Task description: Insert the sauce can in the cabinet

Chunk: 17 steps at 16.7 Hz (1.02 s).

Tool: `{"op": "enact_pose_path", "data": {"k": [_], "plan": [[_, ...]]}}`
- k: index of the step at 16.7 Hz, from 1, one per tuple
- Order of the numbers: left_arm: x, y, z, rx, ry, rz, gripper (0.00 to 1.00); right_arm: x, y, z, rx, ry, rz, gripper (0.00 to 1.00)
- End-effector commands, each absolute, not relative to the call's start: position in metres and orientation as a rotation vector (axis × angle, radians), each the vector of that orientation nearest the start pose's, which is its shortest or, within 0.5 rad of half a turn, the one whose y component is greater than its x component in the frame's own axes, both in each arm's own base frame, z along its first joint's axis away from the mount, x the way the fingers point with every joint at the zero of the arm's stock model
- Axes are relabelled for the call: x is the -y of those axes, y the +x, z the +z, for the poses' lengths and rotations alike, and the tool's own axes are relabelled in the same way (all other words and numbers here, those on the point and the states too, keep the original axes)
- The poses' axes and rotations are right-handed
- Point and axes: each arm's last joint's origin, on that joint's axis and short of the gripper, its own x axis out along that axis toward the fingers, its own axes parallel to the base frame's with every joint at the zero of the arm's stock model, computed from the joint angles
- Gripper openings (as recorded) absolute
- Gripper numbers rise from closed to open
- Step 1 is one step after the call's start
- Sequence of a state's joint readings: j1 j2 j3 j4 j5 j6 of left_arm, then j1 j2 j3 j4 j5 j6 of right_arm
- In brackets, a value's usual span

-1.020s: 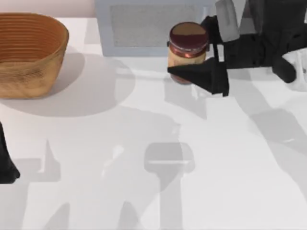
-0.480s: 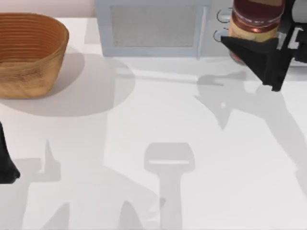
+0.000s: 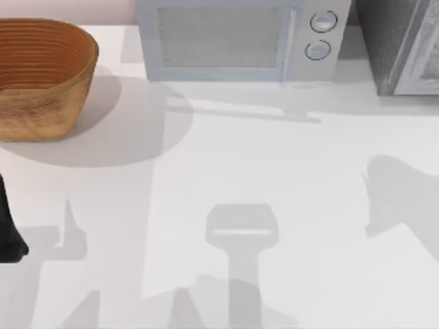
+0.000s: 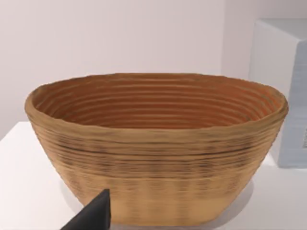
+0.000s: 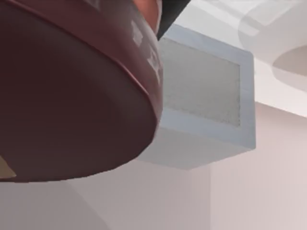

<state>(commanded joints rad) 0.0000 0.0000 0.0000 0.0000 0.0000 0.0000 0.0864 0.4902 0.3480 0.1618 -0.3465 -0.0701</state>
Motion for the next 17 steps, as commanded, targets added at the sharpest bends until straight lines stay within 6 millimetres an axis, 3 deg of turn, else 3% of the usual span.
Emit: {"op": "enact_pose_path", "data": {"k": [3, 8, 15, 17], "plan": [[0.001, 0.106, 0.16, 0.0, 0.0, 0.0, 1.0, -0.01, 0.115, 0.212, 0.038, -0.042, 0.229, 0.0], [0.001, 0.106, 0.16, 0.0, 0.0, 0.0, 1.0, 0.0, 0.106, 0.164, 0.005, -0.003, 0.017, 0.0], [0.001, 0.106, 0.16, 0.0, 0.0, 0.0, 1.0, 0.001, 0.106, 0.16, -0.002, 0.001, 0.006, 0.0], [0.001, 0.106, 0.16, 0.0, 0.0, 0.0, 1.0, 0.0, 0.106, 0.168, -0.008, 0.002, 0.011, 0.0]]}}
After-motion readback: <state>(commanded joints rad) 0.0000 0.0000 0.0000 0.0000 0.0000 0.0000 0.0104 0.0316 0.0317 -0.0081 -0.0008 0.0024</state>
